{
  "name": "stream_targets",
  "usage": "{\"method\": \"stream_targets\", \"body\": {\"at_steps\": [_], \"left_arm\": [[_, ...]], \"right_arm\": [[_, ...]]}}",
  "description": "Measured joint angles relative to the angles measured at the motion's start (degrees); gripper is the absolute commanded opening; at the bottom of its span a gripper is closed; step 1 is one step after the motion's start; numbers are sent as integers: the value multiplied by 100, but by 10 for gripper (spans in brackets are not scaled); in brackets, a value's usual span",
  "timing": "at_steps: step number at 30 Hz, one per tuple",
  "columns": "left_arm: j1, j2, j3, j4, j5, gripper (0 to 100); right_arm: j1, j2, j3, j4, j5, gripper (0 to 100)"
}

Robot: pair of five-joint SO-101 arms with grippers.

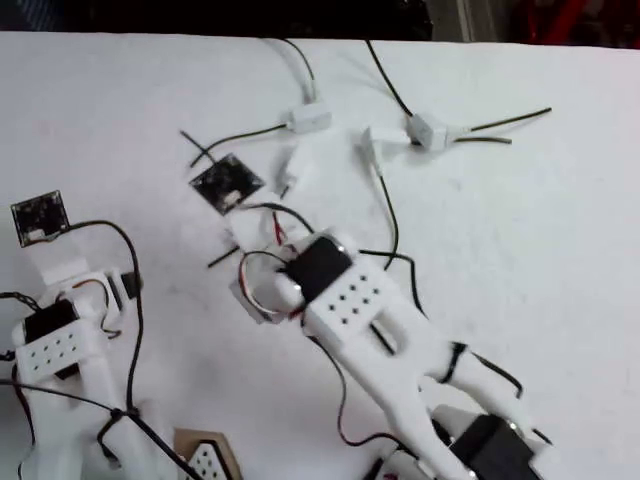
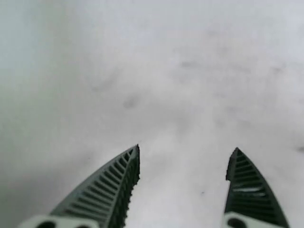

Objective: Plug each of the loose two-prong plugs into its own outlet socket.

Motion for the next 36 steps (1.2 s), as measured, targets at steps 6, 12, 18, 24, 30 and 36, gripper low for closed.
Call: {"method": "stream_targets", "body": {"at_steps": [6, 12, 18, 24, 30, 36], "left_arm": [[396, 0, 0, 0, 0, 295], [888, 0, -668, 0, 466, 295], [1495, -18, -1705, 484, 1213, 295], [2426, -18, -2092, 756, 1415, 297], [3235, -475, -2092, 879, 1451, 298], [4141, -1644, -2092, 1266, 1187, 298]], "right_arm": [[290, -738, 1081, -1240, 0, 18], [378, -1749, 2374, -2453, 0, 18], [378, -2919, 3675, -3490, 0, 18], [369, -3560, 4185, -3789, 0, 18], [369, -3613, 4237, -3798, 0, 18], [378, -3613, 4237, -3798, 0, 18]]}}
